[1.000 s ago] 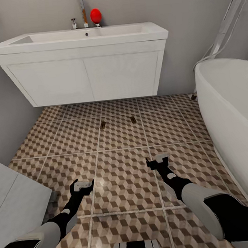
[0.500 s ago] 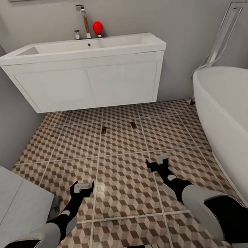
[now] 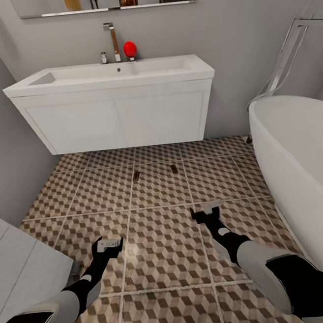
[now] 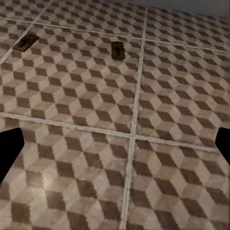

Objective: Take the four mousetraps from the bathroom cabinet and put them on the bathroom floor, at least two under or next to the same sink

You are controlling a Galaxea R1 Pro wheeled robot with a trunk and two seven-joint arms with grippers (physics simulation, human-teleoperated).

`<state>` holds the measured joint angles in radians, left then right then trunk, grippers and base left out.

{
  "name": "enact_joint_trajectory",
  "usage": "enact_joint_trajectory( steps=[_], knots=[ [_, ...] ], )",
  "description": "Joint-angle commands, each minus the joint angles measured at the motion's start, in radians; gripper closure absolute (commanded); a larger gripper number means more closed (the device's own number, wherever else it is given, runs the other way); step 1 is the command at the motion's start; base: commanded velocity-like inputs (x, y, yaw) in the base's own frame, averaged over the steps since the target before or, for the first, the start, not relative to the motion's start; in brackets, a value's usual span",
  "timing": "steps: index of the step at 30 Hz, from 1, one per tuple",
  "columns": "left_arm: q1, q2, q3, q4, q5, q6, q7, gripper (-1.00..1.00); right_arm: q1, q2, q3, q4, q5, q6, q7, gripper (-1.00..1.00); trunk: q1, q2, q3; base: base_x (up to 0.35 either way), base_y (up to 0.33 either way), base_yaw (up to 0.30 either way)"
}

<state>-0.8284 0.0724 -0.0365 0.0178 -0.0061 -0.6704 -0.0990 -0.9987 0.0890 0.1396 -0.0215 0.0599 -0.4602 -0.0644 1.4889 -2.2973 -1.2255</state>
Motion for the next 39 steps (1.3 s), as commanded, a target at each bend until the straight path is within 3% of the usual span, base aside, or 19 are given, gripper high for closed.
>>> enact_joint_trajectory(
  steps=[1,39],
  knots=[
    [0.000,0.000,0.000,0.001,0.000,0.000,0.000,-1.00,0.000,0.000,0.000,0.000,0.000,0.000,0.000,-1.00,-0.004,0.007,0.005,0.000,0.000,0.000],
    [0.000,-0.006,0.000,0.012,0.000,0.003,0.002,-1.00,0.000,0.000,0.000,0.002,0.000,0.000,0.000,-1.00,-0.150,0.273,0.186,0.000,0.000,0.000]
  ],
)
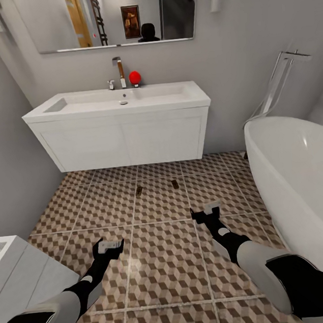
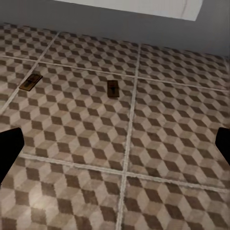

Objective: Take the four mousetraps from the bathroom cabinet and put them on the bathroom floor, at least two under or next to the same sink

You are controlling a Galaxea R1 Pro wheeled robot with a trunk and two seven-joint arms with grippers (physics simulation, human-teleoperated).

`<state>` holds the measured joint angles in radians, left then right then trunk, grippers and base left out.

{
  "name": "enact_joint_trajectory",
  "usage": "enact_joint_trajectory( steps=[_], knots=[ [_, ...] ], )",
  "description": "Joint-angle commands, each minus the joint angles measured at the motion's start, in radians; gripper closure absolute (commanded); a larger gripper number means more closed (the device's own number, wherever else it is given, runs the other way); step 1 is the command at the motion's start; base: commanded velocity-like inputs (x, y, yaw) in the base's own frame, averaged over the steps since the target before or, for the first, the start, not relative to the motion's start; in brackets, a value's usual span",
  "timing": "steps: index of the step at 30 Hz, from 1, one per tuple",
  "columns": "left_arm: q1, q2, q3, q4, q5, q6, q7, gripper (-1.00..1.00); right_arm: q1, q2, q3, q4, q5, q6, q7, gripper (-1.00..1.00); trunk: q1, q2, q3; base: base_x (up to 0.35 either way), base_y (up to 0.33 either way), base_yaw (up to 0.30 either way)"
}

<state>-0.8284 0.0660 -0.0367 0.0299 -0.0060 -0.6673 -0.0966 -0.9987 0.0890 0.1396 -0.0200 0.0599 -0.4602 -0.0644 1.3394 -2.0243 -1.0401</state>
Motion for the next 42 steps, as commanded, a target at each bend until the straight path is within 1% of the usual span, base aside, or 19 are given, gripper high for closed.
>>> enact_joint_trajectory(
  steps=[1,11,28,42],
  knots=[
    [0.000,0.000,0.000,0.000,0.000,0.000,0.000,-1.00,0.000,0.000,0.000,0.000,0.000,0.000,0.000,-1.00,-0.004,0.007,0.005,0.000,0.000,0.000],
    [0.000,0.000,0.000,0.002,0.000,0.001,0.000,-1.00,0.005,0.000,0.000,0.000,0.000,0.000,0.000,-1.00,-0.042,0.077,0.052,0.000,0.000,0.000],
    [0.000,-0.012,0.000,0.010,0.000,0.003,0.000,-1.00,0.006,0.000,0.000,0.000,0.000,0.000,0.000,-1.00,-0.107,0.196,0.133,0.000,0.000,0.000],
    [0.000,-0.012,0.000,0.011,0.000,0.003,0.000,-1.00,0.006,0.000,0.000,0.000,0.000,0.000,0.001,-1.00,-0.161,0.294,0.200,0.000,0.000,0.000]
  ],
)
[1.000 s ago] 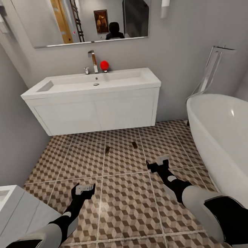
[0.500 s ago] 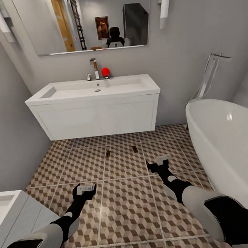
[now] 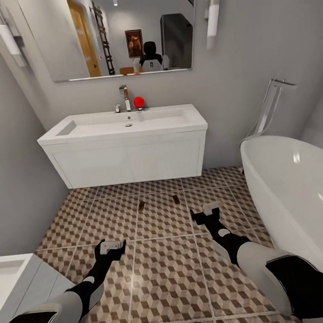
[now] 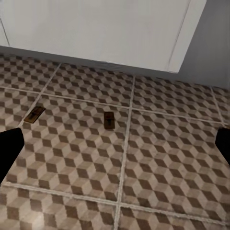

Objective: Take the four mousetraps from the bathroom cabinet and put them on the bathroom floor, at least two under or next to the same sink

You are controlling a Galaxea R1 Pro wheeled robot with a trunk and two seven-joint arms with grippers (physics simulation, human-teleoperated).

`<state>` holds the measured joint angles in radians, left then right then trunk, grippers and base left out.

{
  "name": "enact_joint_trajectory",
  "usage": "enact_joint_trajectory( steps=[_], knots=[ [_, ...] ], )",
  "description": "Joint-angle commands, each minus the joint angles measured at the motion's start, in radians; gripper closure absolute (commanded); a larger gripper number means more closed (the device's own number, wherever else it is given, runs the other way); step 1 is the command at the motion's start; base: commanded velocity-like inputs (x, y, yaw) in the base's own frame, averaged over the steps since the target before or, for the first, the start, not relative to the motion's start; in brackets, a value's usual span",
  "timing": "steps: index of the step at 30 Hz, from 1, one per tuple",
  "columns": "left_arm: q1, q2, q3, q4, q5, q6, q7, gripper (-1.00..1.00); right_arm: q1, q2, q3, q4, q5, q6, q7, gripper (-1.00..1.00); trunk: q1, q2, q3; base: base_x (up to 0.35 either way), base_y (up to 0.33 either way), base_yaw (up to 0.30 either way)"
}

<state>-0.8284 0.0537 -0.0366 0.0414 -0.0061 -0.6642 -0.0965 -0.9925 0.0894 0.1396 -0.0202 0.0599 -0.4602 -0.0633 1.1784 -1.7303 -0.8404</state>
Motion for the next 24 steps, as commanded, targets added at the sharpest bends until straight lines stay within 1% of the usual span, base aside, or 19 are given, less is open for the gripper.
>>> enact_joint_trajectory(
  steps=[1,24],
  knots=[
    [0.000,0.000,0.000,0.000,0.000,0.000,0.000,-1.00,0.000,0.000,0.000,0.000,0.000,0.000,0.000,-1.00,-0.004,0.007,0.005,0.000,0.000,0.000],
    [0.000,-0.002,0.000,0.005,0.000,0.001,0.001,-1.00,0.000,0.000,0.000,0.000,0.000,-0.001,0.000,-1.00,-0.092,0.168,0.081,0.000,0.000,0.000]
  ],
)
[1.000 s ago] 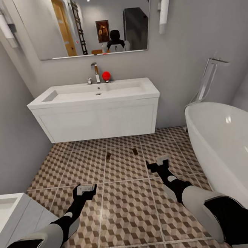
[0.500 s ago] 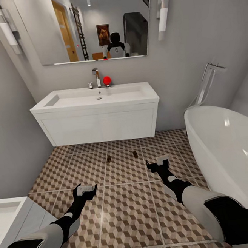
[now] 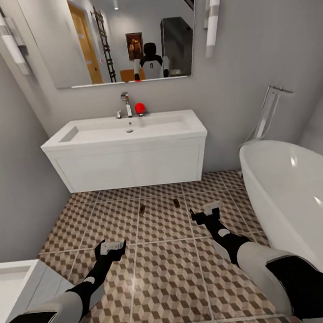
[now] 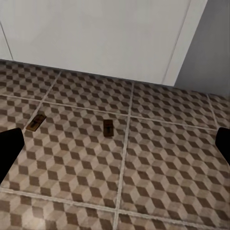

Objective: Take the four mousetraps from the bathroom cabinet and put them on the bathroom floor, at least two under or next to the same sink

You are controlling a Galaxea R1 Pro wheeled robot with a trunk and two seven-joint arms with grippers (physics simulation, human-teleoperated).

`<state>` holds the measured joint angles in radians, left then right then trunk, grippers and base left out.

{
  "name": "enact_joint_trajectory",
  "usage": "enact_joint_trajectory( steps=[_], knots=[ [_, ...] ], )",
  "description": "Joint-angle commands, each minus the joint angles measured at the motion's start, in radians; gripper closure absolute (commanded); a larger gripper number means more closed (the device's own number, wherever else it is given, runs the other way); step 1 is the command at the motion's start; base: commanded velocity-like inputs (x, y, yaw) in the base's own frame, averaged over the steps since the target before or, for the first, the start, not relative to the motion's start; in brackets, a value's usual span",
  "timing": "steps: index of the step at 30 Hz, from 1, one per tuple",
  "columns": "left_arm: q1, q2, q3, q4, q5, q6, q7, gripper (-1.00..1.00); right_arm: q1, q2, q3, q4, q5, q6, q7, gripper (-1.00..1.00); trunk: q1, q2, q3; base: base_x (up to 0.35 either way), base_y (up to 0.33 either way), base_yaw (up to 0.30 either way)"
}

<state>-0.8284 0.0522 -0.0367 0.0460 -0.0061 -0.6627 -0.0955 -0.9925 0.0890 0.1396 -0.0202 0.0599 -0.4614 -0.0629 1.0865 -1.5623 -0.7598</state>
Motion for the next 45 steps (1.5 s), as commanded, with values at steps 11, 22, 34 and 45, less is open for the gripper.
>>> enact_joint_trajectory(
  steps=[11,22,34,45],
  knots=[
    [0.000,0.000,0.000,0.001,0.000,0.000,0.000,-1.00,0.000,0.000,0.000,0.000,0.000,0.000,0.000,-1.00,-0.042,0.077,0.035,0.000,0.000,0.000],
    [0.000,0.000,0.000,0.001,0.000,0.001,0.000,-1.00,0.000,0.001,0.000,0.000,0.000,0.000,0.000,-1.00,-0.084,0.154,0.069,0.000,0.000,0.000],
    [0.000,-0.001,0.000,0.007,0.000,0.001,0.000,-1.00,0.000,0.001,0.000,0.000,0.000,-0.002,0.000,-1.00,-0.130,0.238,0.107,0.000,0.000,0.000],
    [0.000,-0.008,0.000,0.008,0.000,0.001,0.000,-1.00,0.000,0.000,0.000,0.000,0.000,-0.002,0.000,-1.00,-0.173,0.315,0.141,0.000,0.000,0.000]
  ],
)
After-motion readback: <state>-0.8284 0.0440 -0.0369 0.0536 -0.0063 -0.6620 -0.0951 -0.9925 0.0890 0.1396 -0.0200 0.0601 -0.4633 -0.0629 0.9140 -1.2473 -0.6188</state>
